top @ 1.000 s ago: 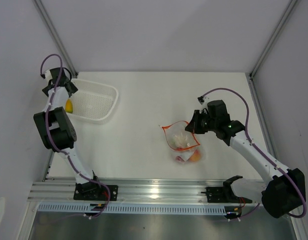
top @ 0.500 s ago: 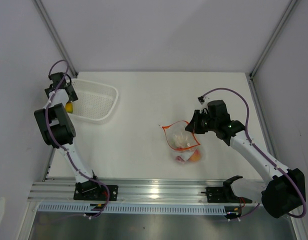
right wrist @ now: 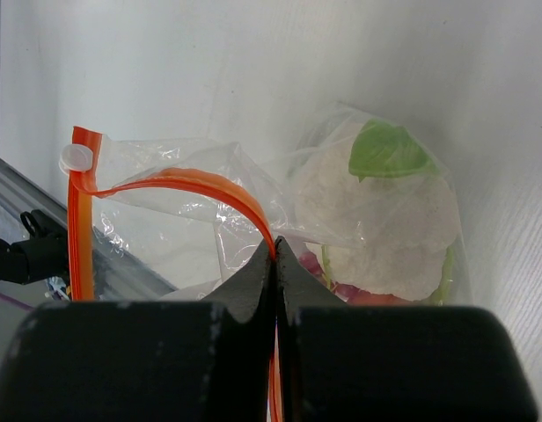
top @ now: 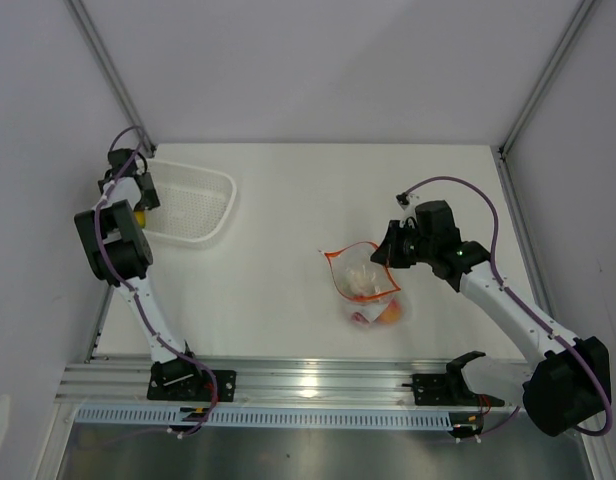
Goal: Place the food in the zip-top bag and seal the zipper
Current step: Pick up the fake fruit from the bin.
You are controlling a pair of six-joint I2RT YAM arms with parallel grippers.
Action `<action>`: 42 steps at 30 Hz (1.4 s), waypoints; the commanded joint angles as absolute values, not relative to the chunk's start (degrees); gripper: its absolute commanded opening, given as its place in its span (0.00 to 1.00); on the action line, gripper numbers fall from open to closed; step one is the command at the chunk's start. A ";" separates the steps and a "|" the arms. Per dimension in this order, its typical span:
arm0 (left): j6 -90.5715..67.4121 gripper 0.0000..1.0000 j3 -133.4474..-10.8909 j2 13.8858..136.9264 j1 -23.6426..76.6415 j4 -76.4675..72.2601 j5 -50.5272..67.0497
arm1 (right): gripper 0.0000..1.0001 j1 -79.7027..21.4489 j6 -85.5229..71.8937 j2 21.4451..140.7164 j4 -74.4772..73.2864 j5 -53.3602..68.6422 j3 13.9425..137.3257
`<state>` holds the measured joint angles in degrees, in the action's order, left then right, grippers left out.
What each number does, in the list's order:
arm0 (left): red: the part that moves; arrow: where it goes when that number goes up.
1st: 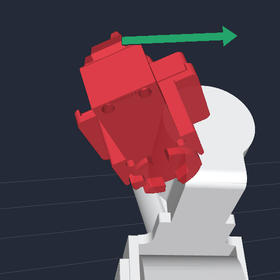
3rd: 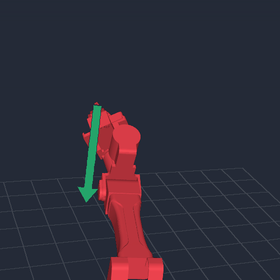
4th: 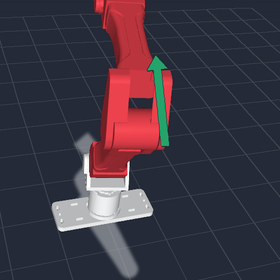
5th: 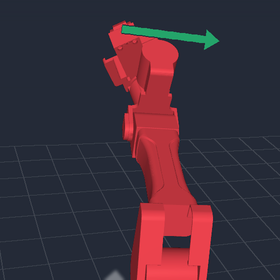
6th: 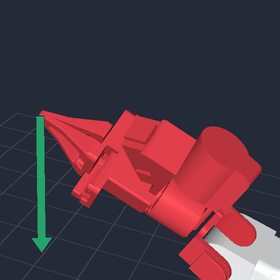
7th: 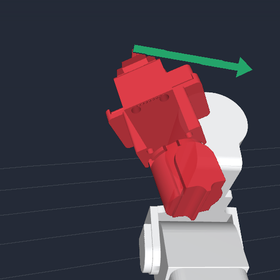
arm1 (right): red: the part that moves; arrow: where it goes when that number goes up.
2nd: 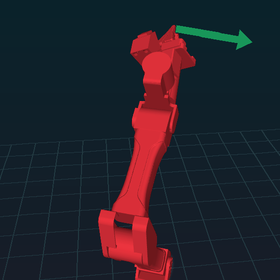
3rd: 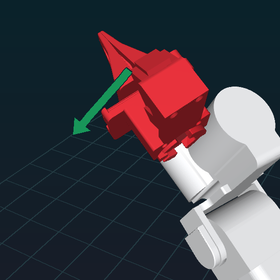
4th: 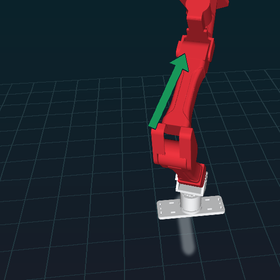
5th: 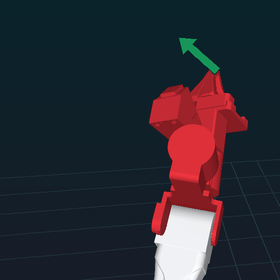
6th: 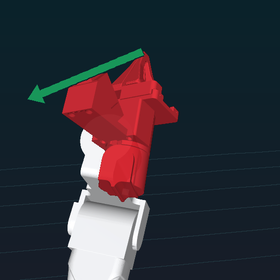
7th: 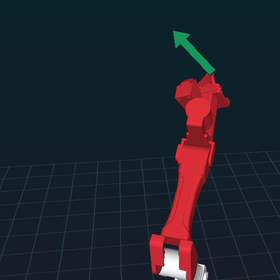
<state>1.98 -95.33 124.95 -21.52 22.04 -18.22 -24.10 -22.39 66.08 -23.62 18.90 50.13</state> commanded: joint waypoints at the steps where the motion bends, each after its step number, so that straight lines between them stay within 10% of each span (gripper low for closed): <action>1: 4.04 0.93 -99.22 125.24 -22.15 21.71 -18.98 | 0.00 -23.64 -21.80 65.48 -22.24 18.46 49.75; 13: 3.08 0.60 -99.14 125.25 -22.32 21.36 -18.54 | 0.00 -23.20 -21.97 65.48 -22.24 18.81 50.01; 23: -2.02 0.01 -92.20 118.84 -22.15 20.13 -16.00 | 0.00 -22.85 -22.76 64.69 -22.76 18.90 50.62; 42: -25.02 0.01 -74.73 84.04 -10.47 17.40 5.52 | 0.00 -22.76 -23.46 62.58 -27.16 10.29 53.79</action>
<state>-17.63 -77.97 90.65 -13.61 18.44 -2.94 -22.85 -22.92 63.51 -26.26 12.97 50.28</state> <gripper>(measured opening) 0.654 0.003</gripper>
